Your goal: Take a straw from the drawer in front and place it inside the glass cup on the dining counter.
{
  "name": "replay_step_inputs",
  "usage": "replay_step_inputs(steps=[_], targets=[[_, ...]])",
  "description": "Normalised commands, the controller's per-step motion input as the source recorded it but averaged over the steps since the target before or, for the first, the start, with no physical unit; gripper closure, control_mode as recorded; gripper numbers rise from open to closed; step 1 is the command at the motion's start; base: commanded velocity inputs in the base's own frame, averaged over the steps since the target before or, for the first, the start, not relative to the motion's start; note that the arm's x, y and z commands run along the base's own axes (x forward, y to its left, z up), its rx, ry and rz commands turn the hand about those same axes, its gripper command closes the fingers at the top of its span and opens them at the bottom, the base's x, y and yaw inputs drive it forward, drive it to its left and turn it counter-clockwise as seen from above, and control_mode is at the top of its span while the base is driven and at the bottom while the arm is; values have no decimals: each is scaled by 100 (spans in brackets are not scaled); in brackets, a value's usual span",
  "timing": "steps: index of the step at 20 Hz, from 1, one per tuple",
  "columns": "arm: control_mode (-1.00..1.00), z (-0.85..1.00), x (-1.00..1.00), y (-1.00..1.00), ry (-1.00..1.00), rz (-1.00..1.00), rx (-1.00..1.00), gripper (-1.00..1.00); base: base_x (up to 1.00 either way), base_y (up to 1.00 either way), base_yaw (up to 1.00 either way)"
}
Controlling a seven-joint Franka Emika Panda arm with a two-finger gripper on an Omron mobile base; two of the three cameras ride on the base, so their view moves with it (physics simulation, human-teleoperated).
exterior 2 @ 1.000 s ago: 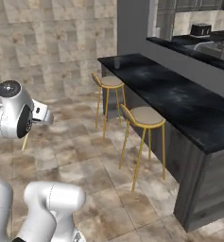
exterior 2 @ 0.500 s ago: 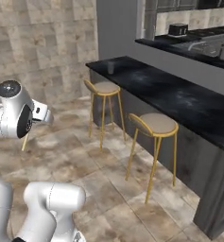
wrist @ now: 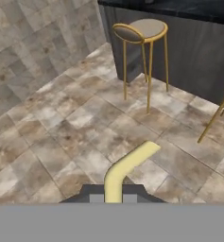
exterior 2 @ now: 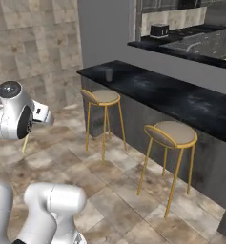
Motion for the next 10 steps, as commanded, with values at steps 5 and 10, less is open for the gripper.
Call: replay_step_inputs(steps=[5,10], targets=[[100,0,0,0,0,0,0,100,33,100,-33],[100,0,0,0,0,0,0,100,28,100,-32]])
